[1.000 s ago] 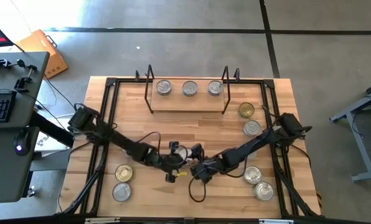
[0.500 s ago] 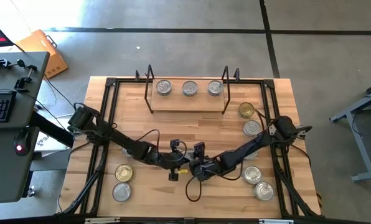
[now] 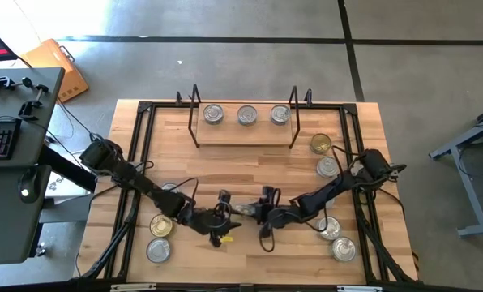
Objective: Stack canned seafood by type on shelf
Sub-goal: Put the light blue tuna can on the shelf aligned with the other light blue tuna can
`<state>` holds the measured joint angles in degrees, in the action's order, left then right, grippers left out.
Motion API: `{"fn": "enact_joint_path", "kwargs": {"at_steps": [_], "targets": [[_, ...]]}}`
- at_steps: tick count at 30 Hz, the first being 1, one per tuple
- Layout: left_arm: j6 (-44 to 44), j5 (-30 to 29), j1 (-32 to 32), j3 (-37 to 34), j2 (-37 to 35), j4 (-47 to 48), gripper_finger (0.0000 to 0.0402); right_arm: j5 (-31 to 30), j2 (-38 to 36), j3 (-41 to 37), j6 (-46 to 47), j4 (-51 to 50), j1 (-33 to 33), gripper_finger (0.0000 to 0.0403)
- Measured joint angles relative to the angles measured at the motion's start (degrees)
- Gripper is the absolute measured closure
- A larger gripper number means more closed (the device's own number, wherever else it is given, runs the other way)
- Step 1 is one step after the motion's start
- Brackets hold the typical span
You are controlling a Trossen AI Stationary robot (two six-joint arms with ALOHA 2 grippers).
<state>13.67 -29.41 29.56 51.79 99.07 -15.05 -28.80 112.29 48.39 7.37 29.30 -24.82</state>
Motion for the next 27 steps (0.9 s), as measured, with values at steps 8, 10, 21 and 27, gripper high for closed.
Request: {"fn": "enact_joint_path", "kwargs": {"at_steps": [8,10,21,27], "targets": [[-3.75,-1.0,-3.46,-0.01,2.9,-1.73,0.0172,1.85,0.0,-0.54,-0.31,4.12,-0.05,0.0288],[-5.97,-0.86,-4.04,-0.03,3.72,-1.17,0.0171,1.73,-0.02,-0.46,-0.77,4.68,0.09,0.0288],[-9.71,4.12,-4.53,-0.07,4.42,-1.25,0.0276,1.6,-0.02,-0.51,0.13,3.92,-0.01,0.0264],[-7.63,3.15,-2.84,-0.02,4.15,0.71,0.0276,5.61,-1.87,-0.31,5.03,-4.6,-0.02,0.0235]]}}
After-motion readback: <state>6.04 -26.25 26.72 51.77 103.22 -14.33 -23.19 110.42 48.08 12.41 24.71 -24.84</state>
